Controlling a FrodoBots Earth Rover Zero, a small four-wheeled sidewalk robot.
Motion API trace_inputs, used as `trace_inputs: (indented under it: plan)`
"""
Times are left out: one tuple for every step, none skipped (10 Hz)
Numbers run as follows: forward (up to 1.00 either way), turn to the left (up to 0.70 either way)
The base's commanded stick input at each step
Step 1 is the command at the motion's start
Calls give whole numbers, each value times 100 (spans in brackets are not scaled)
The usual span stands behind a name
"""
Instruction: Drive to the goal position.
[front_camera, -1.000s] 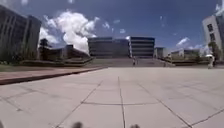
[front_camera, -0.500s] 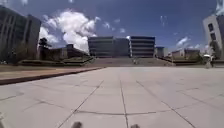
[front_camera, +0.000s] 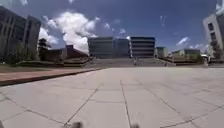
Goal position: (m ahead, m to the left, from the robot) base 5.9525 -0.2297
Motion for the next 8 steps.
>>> trace_inputs:
  plan:
    - [70, 0]
    - [70, 0]
    - [70, 0]
    - [70, 0]
    - [70, 0]
    - [70, 0]
    - [70, 0]
    - [70, 0]
